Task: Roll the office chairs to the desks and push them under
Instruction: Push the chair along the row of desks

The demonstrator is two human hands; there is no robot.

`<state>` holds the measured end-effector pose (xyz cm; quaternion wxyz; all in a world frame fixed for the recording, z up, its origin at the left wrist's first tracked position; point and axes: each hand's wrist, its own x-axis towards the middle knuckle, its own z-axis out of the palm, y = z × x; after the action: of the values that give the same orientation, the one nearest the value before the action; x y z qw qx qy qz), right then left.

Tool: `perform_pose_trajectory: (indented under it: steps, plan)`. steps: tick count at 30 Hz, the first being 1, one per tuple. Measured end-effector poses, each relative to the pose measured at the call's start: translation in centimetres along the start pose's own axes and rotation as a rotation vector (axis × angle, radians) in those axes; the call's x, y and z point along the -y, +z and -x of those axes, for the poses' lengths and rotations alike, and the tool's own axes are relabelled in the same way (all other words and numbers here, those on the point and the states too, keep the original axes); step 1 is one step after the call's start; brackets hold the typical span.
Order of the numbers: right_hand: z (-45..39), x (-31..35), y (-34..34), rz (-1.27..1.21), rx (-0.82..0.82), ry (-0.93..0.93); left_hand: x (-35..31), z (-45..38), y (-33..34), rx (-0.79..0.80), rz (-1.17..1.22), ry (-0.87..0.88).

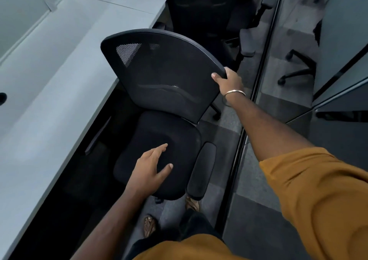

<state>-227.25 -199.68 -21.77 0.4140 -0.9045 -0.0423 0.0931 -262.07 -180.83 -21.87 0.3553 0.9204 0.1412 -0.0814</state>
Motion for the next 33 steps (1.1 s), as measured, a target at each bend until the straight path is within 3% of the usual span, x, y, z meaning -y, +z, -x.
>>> perform_pose_trajectory:
  steps: [5, 11, 15, 18, 21, 23, 26, 28, 33]
  plan:
    - [6.4, -3.0, -2.0, -0.051, -0.044, 0.035, -1.1, 0.2, 0.5, 0.019, -0.006, 0.018]
    - [21.3, -8.4, -2.6, -0.195, -0.148, 0.105, -1.0, 0.9, 1.6, 0.07, 0.038, 0.068]
    - [33.5, -10.6, 0.5, -0.2, 0.119, 0.127, -2.3, 2.9, 1.7, 0.141, 0.108, 0.148]
    - [39.5, -11.7, 3.6, -0.021, 0.262, 0.009, -3.8, 5.0, 1.0, 0.33, 0.156, 0.233]
    - [43.0, -11.9, 5.1, 0.077, 0.105, -0.026, -4.2, 7.4, 0.1, 0.544, 0.091, 0.251]
    - [44.9, -11.0, 4.9, 0.07, -0.098, 0.028, -3.4, 9.4, -0.7, 0.626, -0.139, 0.267]
    - [46.7, -7.9, 3.8, 0.081, -0.395, -0.044, -1.4, 13.0, -1.7, 0.538, -0.512, 0.301]
    - [48.1, -5.5, 3.8, 0.18, -0.485, -0.178, 0.7, 15.7, -2.6, 0.441, -0.603, 0.305]
    - [50.7, -1.8, 5.3, 0.473, -0.312, -0.383, 7.2, 19.2, -7.1, 0.19, -0.709, 0.287]
